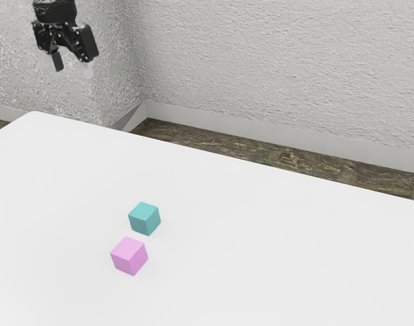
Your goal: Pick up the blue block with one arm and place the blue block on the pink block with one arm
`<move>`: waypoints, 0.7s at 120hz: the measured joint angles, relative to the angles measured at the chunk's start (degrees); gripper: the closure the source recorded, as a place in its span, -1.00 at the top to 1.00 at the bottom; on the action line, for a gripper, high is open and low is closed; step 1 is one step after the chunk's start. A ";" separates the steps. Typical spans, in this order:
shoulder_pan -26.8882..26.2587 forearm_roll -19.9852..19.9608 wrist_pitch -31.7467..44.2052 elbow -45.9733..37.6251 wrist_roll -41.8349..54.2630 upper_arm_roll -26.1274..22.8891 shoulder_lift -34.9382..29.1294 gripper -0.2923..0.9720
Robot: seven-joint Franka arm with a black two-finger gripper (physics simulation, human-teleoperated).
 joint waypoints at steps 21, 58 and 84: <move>2.21 0.92 1.43 0.05 -0.11 0.02 0.01 0.54; 3.81 1.13 7.65 -24.32 4.63 -2.43 -11.97 0.54; 1.38 2.82 20.25 -33.63 17.91 -7.33 -10.00 0.54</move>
